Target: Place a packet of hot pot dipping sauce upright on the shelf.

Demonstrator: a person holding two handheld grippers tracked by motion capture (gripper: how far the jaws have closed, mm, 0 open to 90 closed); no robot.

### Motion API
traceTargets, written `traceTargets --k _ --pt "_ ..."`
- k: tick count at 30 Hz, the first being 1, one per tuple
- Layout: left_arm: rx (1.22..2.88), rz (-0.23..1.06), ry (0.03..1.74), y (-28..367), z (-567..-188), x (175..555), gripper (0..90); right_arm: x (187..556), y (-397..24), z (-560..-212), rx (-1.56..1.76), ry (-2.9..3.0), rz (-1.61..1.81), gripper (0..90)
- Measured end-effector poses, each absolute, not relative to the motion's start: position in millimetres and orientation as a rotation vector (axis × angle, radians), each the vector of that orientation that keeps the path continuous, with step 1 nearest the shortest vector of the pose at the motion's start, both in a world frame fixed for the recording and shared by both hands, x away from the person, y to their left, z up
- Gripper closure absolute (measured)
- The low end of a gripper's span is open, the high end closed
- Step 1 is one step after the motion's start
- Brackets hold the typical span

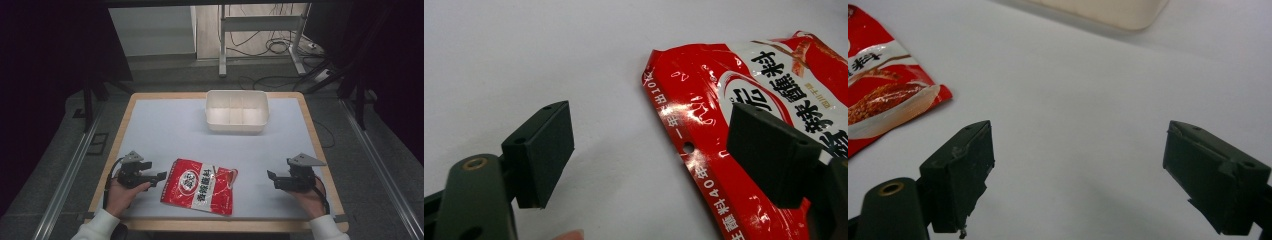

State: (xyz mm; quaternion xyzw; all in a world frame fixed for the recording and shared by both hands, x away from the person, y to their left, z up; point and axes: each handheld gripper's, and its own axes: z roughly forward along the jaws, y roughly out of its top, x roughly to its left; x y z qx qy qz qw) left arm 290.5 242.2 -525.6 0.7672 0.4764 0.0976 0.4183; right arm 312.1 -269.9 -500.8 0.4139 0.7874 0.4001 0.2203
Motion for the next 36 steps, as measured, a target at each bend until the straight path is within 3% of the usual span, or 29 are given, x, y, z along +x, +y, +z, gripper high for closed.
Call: traceTargets --k 19,27,36 --pt "1.978 0.172 1.149 228 -522 301 16.8 307 -267 -495 1.112 2.195 1.117 13.8" --pt "2.029 0.111 1.091 217 -523 321 17.2 305 -259 -492 1.083 2.214 1.121 13.9" --pt "2.075 0.09 1.072 206 -527 352 28.6 307 -263 -494 1.102 2.212 1.123 14.2"
